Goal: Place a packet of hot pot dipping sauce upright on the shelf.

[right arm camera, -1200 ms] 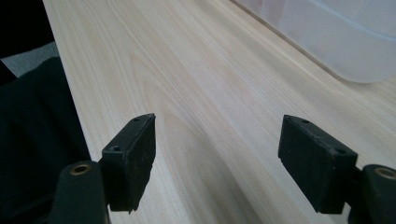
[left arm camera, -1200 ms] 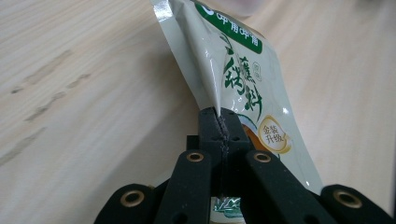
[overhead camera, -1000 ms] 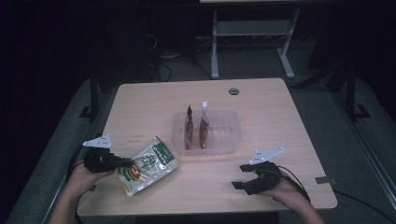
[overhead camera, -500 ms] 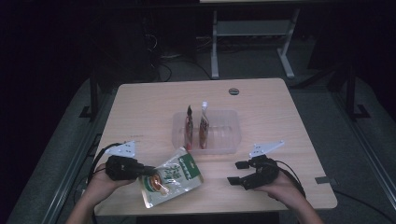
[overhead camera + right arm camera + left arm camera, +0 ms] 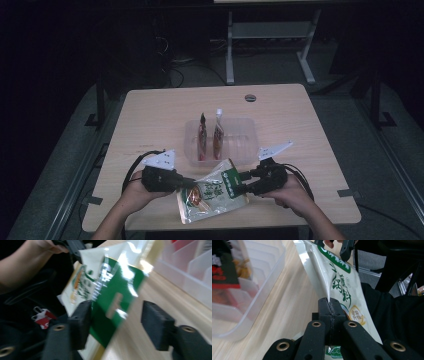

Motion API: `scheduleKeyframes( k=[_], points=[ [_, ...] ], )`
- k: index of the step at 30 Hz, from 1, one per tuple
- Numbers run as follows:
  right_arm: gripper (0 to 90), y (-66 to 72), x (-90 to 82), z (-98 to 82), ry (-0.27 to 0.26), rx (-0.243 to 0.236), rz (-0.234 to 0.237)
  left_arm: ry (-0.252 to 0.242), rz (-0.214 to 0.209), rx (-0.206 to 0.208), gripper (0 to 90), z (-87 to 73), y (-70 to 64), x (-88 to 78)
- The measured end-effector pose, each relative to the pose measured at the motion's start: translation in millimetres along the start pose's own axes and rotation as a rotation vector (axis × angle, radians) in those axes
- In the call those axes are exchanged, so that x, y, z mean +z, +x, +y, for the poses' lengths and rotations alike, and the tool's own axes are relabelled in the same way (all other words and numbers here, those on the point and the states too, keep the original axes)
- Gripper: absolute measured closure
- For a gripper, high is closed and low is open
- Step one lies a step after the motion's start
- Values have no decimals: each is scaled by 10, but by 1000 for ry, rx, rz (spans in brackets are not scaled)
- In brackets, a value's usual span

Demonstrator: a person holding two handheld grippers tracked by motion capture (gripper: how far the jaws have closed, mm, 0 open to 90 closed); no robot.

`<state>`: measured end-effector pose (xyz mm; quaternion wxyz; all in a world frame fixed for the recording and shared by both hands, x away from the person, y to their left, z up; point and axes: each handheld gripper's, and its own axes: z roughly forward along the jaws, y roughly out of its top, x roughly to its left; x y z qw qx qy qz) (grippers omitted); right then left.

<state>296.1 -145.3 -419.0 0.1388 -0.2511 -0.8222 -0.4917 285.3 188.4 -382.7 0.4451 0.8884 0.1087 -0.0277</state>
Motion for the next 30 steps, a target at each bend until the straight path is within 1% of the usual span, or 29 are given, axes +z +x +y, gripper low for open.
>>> scheduleKeyframes(
  k=[2,4,5,7,8,10,13,15,17,19,20,22,24,25,26,27,29,30],
  points=[
    [527,16,5,-1,3,2,7,-6,-4,4,900,5,10,40],
    [572,23,-1,-2,-6,-1,1,-4,7,4,900,0,24,59],
    [617,17,-16,-4,-17,0,3,-4,13,9,900,-8,42,60],
    [686,10,-48,-7,-37,9,24,-21,17,-4,900,-27,76,63],
    [718,18,-55,-6,-42,9,24,-24,15,-8,900,-32,92,68],
    [773,37,-62,-3,-53,-9,19,-27,23,-4,900,-32,106,78],
    [837,64,-74,0,-55,-12,14,-35,27,-2,900,-32,127,99],
    [880,67,-89,-4,-59,-23,22,-45,33,6,900,-29,128,111],
    [896,76,-102,-5,-66,-40,26,-43,36,17,899,-25,139,121],
    [898,73,-116,-5,-78,-40,46,-51,38,20,896,-27,150,124],
    [899,74,-127,-4,-89,-44,66,-53,43,22,893,-26,151,127],
    [900,85,-132,1,-101,-50,78,-56,61,27,881,-26,152,140],
    [900,99,-135,13,-116,-53,86,-55,74,24,835,-26,158,150],
    [900,103,-140,16,-119,-50,92,-51,88,25,812,-25,154,154],
    [900,103,-139,17,-129,-47,109,-35,106,29,806,-23,150,155],
    [900,115,-144,20,-128,-48,115,-42,110,22,785,-29,151,155],
    [900,137,-146,30,-135,-63,111,-60,104,7,719,-34,161,129],
    [900,141,-150,34,-143,-66,122,-60,110,7,696,-36,163,114]
  ],
)
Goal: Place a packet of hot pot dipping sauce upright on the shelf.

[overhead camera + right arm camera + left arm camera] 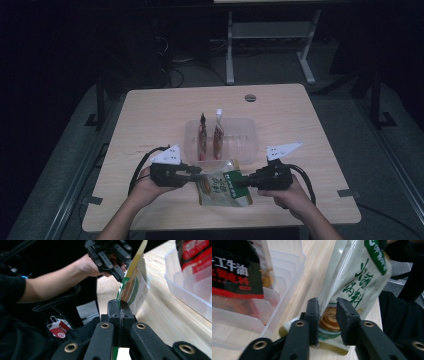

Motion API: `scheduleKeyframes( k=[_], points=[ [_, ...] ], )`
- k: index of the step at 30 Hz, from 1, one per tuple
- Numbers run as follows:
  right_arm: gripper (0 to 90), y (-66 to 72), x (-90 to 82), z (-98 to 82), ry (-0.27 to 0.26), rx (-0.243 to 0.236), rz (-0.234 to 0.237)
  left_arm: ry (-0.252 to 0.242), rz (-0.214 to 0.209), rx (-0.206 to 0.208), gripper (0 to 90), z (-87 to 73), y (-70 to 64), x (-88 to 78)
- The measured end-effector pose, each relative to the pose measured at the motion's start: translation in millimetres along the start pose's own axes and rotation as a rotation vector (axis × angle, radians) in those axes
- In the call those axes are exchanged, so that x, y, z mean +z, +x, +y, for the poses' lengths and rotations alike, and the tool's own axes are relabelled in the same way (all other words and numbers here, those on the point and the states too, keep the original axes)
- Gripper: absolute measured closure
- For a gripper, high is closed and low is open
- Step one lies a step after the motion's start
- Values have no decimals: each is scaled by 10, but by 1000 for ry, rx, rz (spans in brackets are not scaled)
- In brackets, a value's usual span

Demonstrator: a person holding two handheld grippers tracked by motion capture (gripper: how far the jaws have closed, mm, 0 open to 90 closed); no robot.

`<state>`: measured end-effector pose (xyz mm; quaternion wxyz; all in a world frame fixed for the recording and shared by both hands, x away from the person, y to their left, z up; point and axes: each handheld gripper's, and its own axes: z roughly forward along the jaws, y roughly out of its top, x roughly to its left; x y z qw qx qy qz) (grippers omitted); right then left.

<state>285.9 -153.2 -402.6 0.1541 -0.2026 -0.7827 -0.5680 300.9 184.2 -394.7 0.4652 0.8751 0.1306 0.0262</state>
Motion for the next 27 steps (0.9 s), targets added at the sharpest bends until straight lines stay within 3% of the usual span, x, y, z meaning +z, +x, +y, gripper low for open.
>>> scheduleKeyframes(
  k=[2,6,15,19,27],
  points=[
    [900,29,-16,17,-14,-5,3,-3,4,-13,613,-14,2,-30],
    [900,77,-74,68,-59,-23,12,11,0,-27,551,-75,-2,-70],
    [900,145,-293,194,-130,-49,-2,97,-30,-43,419,-237,-38,-22],
    [900,169,-405,291,-168,-73,-26,148,-26,-55,336,-299,-39,32],
    [900,126,-527,505,-185,-105,-90,169,-26,-87,271,-361,-17,70]
  ],
)
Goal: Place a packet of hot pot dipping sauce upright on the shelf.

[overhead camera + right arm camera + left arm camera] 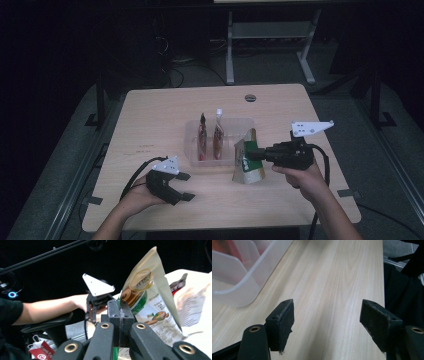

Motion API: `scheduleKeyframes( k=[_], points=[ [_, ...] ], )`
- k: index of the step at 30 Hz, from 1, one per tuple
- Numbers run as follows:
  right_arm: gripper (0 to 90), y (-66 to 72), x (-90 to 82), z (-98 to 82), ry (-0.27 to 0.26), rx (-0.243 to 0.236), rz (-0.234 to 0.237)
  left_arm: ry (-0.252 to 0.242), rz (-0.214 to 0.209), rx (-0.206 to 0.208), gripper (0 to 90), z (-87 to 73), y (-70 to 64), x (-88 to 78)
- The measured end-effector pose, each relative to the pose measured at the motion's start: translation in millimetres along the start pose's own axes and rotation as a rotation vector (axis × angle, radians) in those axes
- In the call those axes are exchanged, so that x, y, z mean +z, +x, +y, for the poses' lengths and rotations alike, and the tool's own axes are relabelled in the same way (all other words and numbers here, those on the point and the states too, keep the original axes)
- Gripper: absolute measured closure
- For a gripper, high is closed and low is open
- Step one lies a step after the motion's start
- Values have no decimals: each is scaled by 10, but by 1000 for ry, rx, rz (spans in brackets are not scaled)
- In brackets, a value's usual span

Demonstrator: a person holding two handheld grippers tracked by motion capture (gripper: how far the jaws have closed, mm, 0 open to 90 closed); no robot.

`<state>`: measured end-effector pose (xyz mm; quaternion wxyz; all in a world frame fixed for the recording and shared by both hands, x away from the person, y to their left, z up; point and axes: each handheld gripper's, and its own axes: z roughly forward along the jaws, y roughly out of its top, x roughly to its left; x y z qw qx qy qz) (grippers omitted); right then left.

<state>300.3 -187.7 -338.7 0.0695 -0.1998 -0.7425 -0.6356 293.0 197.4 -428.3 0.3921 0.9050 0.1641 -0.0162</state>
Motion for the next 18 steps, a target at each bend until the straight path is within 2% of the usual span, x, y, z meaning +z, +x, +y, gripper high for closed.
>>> scheduleKeyframes(
  k=[8,11,12,18],
  points=[
    [900,-172,-7,277,9,-32,-76,19,0,-11,249,-18,14,11],
    [900,-280,3,367,10,-30,-95,15,0,-16,244,-24,16,16],
    [900,-304,6,386,10,-27,-101,29,1,-6,243,-25,24,12],
    [900,-499,87,467,26,-7,-126,42,-5,8,221,-41,28,32]
  ],
)
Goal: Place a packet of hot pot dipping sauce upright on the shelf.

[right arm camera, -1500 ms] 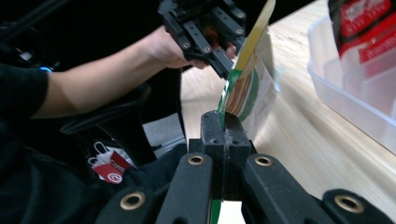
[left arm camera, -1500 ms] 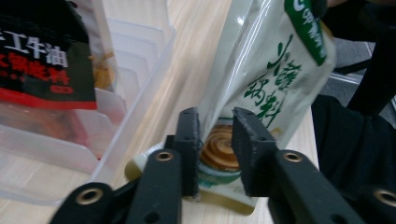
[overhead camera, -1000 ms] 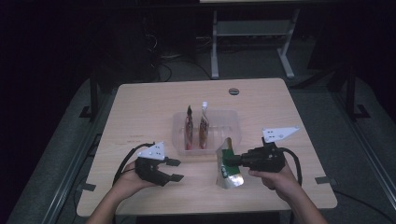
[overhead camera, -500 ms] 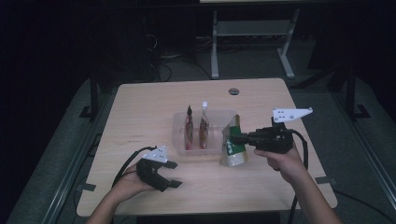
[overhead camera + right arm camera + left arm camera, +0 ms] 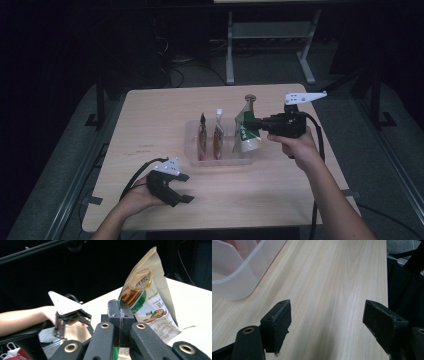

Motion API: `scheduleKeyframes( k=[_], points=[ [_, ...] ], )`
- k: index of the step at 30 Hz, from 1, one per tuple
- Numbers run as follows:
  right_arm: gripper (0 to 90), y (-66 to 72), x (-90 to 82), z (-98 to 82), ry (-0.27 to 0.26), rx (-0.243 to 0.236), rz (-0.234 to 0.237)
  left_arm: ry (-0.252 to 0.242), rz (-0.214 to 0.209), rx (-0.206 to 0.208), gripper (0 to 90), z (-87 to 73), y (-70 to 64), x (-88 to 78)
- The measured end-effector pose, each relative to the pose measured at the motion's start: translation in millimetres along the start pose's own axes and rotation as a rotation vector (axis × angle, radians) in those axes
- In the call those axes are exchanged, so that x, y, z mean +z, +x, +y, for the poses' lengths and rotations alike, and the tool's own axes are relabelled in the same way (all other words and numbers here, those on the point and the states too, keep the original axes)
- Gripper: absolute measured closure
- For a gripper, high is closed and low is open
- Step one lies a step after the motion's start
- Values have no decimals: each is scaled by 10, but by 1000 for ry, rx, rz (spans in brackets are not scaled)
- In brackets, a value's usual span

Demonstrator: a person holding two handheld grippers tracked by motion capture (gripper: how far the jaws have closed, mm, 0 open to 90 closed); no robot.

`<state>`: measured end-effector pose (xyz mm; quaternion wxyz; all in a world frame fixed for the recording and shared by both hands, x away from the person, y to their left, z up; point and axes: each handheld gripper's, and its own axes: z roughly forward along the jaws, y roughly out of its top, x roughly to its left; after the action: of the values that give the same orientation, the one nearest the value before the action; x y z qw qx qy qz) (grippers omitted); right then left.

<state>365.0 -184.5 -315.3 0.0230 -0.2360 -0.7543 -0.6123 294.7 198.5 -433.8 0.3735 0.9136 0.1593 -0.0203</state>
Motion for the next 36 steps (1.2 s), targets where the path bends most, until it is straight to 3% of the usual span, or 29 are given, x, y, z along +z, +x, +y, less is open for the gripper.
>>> scheduleKeyframes(
  k=[7,10,14,16,19,21,24,28,31,34,36],
  points=[
    [900,-235,175,-71,53,50,-32,-2,10,-4,197,-8,0,-10],
    [900,-300,227,-120,73,58,-46,-7,9,-30,189,-15,-5,-3],
    [900,-363,282,-177,88,78,-55,-9,11,-30,185,-20,7,-1],
    [897,-406,354,-211,127,73,-82,-7,15,-24,185,-25,9,-7],
    [876,-414,360,-203,104,74,-92,-9,14,-31,185,-21,7,-17],
    [794,-412,346,-190,89,62,-116,-13,16,-34,183,-20,12,-22],
    [695,-410,323,-189,114,33,-168,-15,21,-33,182,-17,35,-33],
    [476,-364,245,-185,121,12,-196,-18,32,-42,179,-27,56,-55],
    [335,-292,199,-185,138,-8,-243,-17,41,-33,178,-39,52,-77],
    [242,-183,130,-195,162,-39,-273,-27,49,-43,176,-50,25,-114],
    [240,-123,79,-213,161,-53,-283,-25,51,-36,176,-51,26,-129]
  ],
)
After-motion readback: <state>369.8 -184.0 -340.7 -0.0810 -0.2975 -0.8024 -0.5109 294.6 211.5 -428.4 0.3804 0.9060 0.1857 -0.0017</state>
